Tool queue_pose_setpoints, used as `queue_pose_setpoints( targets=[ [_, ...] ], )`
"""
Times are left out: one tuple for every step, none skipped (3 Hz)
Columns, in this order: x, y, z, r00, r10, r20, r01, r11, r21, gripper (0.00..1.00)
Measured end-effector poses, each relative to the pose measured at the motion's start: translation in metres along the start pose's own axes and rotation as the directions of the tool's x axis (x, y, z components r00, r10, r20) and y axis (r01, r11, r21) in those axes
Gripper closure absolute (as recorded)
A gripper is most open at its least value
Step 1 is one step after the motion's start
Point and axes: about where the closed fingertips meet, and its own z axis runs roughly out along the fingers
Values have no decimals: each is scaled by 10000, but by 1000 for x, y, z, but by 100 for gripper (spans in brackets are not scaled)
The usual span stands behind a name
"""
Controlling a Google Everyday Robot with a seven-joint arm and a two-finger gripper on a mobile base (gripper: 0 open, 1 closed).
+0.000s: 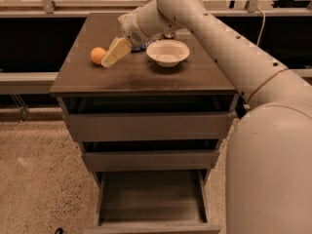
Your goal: Place orange into bottom drawer
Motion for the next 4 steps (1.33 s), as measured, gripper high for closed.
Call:
queue_pose_setpoints(
  targets=[
    [1, -3, 35, 9963, 594, 625, -573, 9977, -349, 0],
    [11, 1, 69, 9866, 1350, 914, -1263, 9874, -950, 0],
    [13, 7, 86, 9815, 1539, 1142, -1371, 9803, -1424, 0],
    [7, 13, 97, 9792, 1340, 1521, -1033, 9754, -1945, 26]
  ],
)
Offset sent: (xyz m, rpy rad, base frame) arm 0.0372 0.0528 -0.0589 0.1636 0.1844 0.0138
